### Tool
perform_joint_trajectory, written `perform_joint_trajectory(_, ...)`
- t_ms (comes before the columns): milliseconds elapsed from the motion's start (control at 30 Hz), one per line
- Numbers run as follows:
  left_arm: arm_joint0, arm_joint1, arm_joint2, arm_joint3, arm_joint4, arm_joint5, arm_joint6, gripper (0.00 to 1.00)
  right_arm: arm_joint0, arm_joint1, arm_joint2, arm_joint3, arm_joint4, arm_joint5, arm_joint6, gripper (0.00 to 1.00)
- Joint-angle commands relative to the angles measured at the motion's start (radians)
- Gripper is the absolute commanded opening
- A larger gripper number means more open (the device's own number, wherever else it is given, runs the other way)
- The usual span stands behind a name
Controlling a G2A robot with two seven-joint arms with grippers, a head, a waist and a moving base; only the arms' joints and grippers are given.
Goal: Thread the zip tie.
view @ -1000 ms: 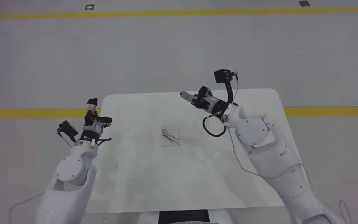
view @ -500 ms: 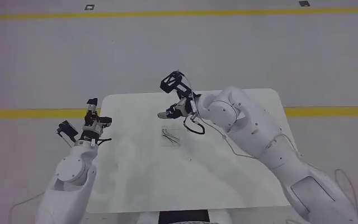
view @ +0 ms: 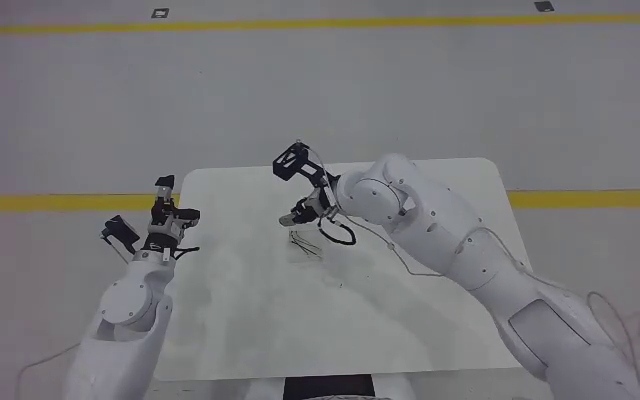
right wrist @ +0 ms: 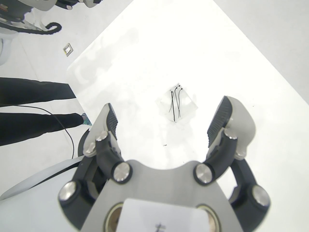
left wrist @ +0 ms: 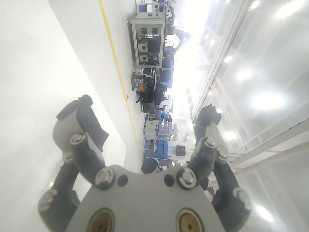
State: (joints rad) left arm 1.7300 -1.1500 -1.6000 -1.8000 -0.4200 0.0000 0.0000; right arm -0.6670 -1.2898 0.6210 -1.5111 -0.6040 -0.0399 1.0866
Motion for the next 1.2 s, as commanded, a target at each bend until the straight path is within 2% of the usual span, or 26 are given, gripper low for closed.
perform_joint_trajectory(0, 0.000, 0.000, 0.000, 0.000, 0.000, 0.000, 0.000, 1.00, 0.014, -0.015, -0.054, 0.017, -0.035, 0.002, 0.040, 1.00)
perform_joint_trajectory(100, 0.000, 0.000, 0.000, 0.000, 0.000, 0.000, 0.000, 1.00, 0.048, -0.054, -0.129, 0.067, -0.034, 0.028, 0.074, 1.00)
perform_joint_trajectory(233, 0.000, 0.000, 0.000, 0.000, 0.000, 0.000, 0.000, 1.00, 0.107, -0.134, -0.220, 0.224, 0.033, 0.043, 0.075, 1.00)
perform_joint_trajectory(367, 0.000, 0.000, 0.000, 0.000, 0.000, 0.000, 0.000, 1.00, 0.151, -0.213, -0.275, 0.378, 0.088, 0.054, 0.061, 1.00)
perform_joint_trajectory(433, 0.000, 0.000, 0.000, 0.000, 0.000, 0.000, 0.000, 1.00, 0.164, -0.247, -0.301, 0.450, 0.107, 0.039, 0.067, 1.00)
perform_joint_trajectory(800, 0.000, 0.000, 0.000, 0.000, 0.000, 0.000, 0.000, 1.00, 0.164, -0.252, -0.304, 0.463, 0.112, 0.035, 0.066, 1.00)
perform_joint_trajectory(900, 0.000, 0.000, 0.000, 0.000, 0.000, 0.000, 0.000, 1.00, 0.163, -0.256, -0.323, 0.455, 0.050, 0.072, 0.075, 1.00)
perform_joint_trajectory(967, 0.000, 0.000, 0.000, 0.000, 0.000, 0.000, 0.000, 1.00, 0.163, -0.269, -0.333, 0.466, 0.034, 0.103, 0.098, 1.00)
perform_joint_trajectory(1167, 0.000, 0.000, 0.000, 0.000, 0.000, 0.000, 0.000, 1.00, 0.167, -0.328, -0.347, 0.583, 0.046, 0.104, 0.078, 1.00)
